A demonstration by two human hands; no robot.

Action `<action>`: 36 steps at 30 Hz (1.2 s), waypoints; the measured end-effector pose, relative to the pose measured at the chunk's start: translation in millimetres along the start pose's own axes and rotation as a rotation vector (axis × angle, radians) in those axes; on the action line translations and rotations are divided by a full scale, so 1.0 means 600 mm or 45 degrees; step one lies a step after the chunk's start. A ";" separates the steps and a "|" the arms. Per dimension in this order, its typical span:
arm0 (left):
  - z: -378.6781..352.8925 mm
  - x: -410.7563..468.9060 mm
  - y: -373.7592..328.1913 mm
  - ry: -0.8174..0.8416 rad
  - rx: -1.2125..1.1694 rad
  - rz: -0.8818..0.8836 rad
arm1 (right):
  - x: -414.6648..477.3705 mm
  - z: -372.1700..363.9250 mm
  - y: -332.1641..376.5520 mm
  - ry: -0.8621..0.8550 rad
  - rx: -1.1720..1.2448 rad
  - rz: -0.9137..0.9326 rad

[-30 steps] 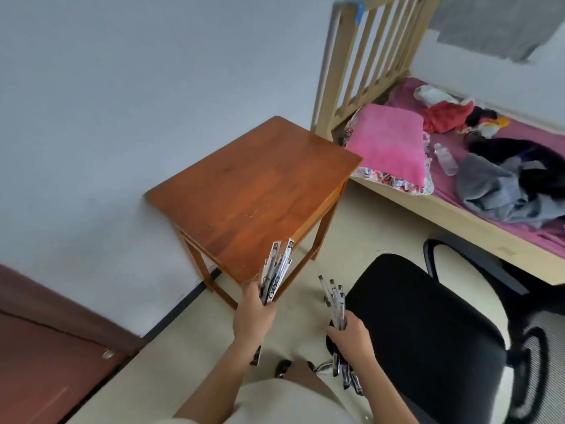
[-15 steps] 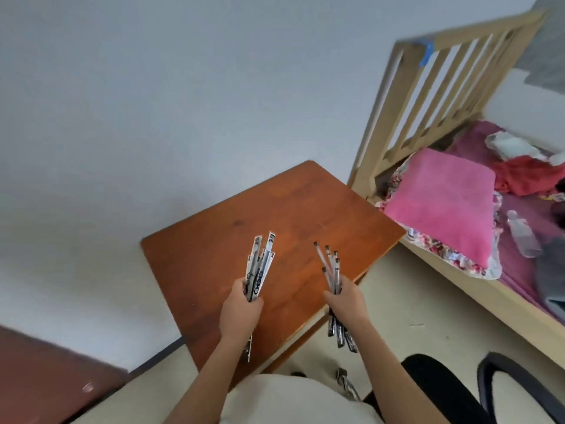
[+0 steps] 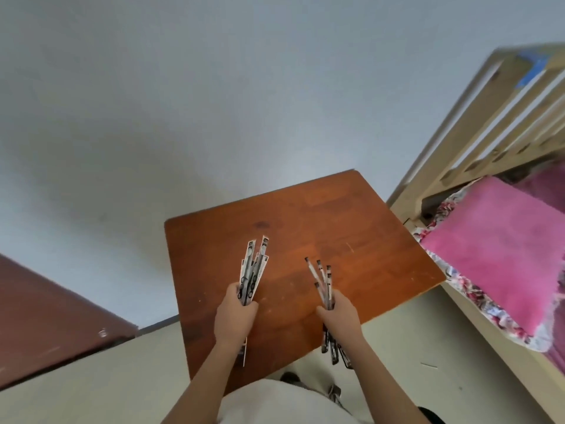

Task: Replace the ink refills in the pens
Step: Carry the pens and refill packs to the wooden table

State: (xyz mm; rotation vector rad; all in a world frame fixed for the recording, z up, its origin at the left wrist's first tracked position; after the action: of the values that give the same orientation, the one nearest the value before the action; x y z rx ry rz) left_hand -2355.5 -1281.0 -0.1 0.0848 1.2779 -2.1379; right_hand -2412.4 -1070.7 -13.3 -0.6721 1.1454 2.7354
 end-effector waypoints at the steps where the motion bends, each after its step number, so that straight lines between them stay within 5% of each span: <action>1: -0.004 0.007 -0.010 -0.004 -0.016 -0.018 | 0.003 0.009 -0.004 -0.013 0.032 -0.013; 25: -0.068 0.079 -0.026 -0.469 0.014 0.462 | 0.270 0.107 0.052 0.321 -0.665 0.320; 36: -0.041 0.160 -0.041 -0.487 0.362 0.290 | 0.328 0.061 0.133 0.083 -0.971 0.756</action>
State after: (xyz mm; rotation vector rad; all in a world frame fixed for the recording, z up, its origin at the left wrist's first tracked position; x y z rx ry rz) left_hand -2451.6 -1300.0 -29.0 -0.0557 0.7075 -2.0031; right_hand -2622.8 -1116.6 -24.1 -0.5316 0.2696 3.7126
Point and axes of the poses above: each hand's wrist, its own x-axis towards the middle knuckle, its own z-axis out of the back of the hand, y = z × x, the point moved 7 cm from there along x, towards the middle knuckle, and after that the axes turned 1 degree about -y, right-handed, at the moved point
